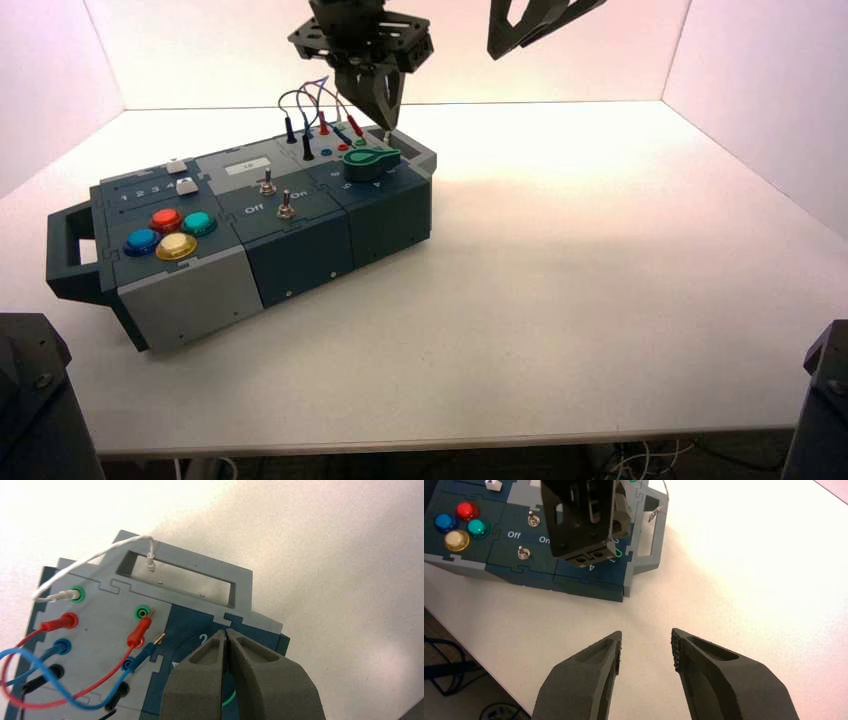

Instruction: Turn the knob to position 5.

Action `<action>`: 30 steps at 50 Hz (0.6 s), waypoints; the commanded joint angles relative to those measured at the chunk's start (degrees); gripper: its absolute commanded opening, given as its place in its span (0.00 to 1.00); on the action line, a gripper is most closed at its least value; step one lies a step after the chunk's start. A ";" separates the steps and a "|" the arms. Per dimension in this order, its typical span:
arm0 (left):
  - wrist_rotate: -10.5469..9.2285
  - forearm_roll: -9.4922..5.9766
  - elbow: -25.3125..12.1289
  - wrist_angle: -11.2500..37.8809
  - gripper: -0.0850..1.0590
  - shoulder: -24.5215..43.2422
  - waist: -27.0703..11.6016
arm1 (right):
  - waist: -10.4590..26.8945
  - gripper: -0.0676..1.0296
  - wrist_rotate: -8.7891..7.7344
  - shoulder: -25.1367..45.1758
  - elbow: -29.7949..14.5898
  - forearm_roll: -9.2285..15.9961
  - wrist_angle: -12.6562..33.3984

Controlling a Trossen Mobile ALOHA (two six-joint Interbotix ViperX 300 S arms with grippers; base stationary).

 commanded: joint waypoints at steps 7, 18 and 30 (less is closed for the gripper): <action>0.18 -0.09 -1.49 0.18 0.05 0.09 -0.53 | -0.44 0.55 0.18 -2.02 -0.26 0.09 -0.62; 0.18 -0.18 -1.23 0.53 0.05 0.79 -0.53 | -0.62 0.55 0.18 -2.72 -0.18 0.09 -0.79; 0.09 -0.18 -1.23 0.97 0.05 1.23 -0.79 | -0.53 0.55 0.18 -2.81 -0.09 0.18 -0.79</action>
